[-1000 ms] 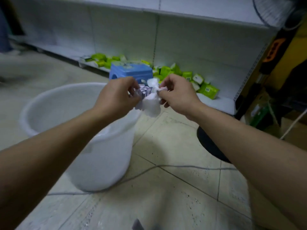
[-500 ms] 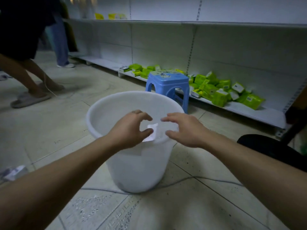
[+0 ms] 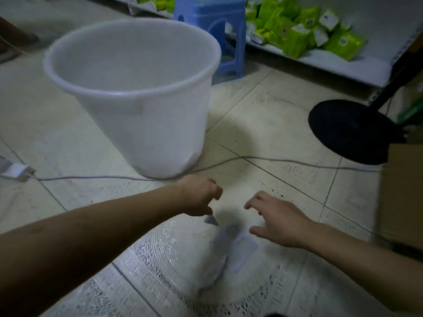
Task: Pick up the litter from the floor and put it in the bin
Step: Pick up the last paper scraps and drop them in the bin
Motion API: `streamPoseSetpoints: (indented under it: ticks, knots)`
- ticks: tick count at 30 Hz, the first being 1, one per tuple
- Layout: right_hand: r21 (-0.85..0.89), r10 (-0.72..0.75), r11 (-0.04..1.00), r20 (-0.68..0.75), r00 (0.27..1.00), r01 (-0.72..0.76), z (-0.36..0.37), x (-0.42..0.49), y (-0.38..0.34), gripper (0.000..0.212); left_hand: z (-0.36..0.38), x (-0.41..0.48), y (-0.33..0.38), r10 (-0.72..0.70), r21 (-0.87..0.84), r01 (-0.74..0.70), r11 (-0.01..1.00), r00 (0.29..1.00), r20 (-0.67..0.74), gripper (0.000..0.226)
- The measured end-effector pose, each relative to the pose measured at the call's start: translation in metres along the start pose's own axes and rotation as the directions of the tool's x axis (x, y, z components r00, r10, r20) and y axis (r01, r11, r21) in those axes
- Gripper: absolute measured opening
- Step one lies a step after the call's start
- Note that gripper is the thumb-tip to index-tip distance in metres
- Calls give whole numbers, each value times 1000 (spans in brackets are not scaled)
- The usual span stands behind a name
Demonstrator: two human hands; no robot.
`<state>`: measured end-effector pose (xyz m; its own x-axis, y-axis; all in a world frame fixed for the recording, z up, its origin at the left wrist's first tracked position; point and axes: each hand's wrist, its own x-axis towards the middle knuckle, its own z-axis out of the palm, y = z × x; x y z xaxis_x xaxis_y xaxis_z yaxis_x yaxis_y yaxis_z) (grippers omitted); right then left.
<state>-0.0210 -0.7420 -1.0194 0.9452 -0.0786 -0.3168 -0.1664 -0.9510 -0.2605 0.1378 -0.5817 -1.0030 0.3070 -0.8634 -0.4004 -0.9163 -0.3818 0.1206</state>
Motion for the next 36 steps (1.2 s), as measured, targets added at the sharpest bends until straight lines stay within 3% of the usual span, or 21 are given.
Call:
streamPoseSetpoints:
  ticks: [3, 8, 11, 17, 21, 26, 28, 30, 33, 36]
  knots:
    - [21, -18, 1000, 95, 995, 16, 59, -11, 9, 53, 50, 17, 11, -140, -111, 149, 983, 987, 81, 49]
    - [-9, -87, 996, 157, 984, 89, 120, -8, 10, 66, 110, 26, 20, -395, -334, 380, 862, 918, 24, 37]
    - [-34, -94, 994, 138, 986, 100, 138, -1, 5, 72, 128, 29, 21, -463, -382, 420, 823, 886, -23, 35]
    - [-101, -51, 993, 141, 989, 66, 137, 12, 17, 63, 142, 43, 16, -450, -311, 406, 860, 889, -83, 35]
    - [-32, 35, 999, 138, 990, -31, 138, 17, 26, 62, 150, 49, 13, -437, -295, 389, 873, 893, -113, 32]
    - [40, 46, 998, 45, 998, -48, 144, 14, 30, 28, 145, 49, 8, -426, -379, 364, 851, 900, -92, 17]
    - [165, 141, 976, 0, 990, -139, 135, 11, 29, 11, 134, 49, 7, -419, -436, 354, 827, 906, -59, 10]
    - [332, 273, 913, -62, 960, -238, 115, 15, 28, 26, 115, 53, 6, -400, -494, 309, 813, 912, -88, 5]
    - [448, 320, 867, -165, 933, -219, 63, 29, 30, 28, 65, 60, 5, -379, -571, 193, 798, 897, -227, 11]
    - [512, 325, 835, -164, 931, -201, 3, 43, 32, 21, 0, 62, -1, -380, -611, 104, 785, 859, -342, 19]
